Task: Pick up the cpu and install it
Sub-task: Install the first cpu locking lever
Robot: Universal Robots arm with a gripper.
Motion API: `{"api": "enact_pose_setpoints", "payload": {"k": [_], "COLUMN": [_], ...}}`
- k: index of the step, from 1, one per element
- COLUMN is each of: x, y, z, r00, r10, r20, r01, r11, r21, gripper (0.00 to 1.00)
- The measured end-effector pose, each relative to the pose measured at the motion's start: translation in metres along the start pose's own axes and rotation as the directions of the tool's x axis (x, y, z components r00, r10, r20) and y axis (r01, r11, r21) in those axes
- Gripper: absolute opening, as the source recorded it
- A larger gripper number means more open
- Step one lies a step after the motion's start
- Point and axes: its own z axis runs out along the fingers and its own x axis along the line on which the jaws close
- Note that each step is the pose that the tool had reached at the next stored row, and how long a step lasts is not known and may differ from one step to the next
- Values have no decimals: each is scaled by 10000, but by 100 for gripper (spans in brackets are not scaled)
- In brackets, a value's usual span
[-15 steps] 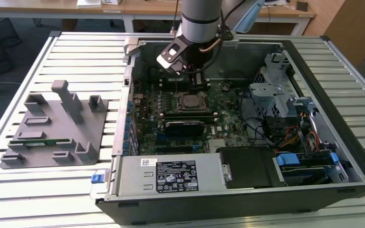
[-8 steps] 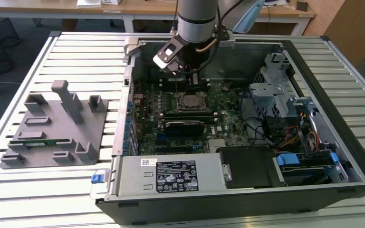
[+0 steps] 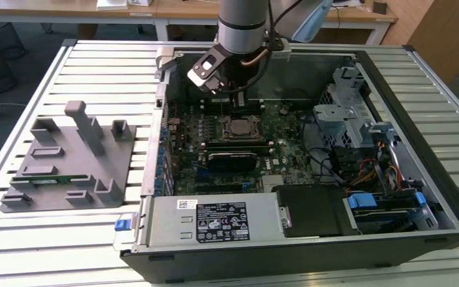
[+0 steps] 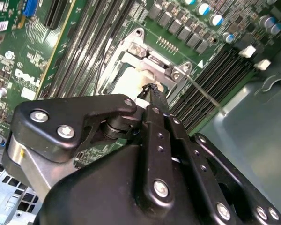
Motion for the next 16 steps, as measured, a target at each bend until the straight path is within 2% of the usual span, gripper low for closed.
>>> {"api": "enact_pose_setpoints", "payload": {"k": [5, 12, 14, 16], "x": [3, 5, 6, 6], "y": [-72, -77, -78, -78], "z": [-1, -308, -332, -332], "r00": [10000, 10000, 9999, 9990], "r10": [1, 0, -101, -439], "r20": [0, 1, 16, 11], "r01": [-1, 0, 101, 439], "r11": [10000, 10000, 9999, 9990], "r21": [-2, -4, -3, -2], "gripper": [11, 11, 11, 11]}}
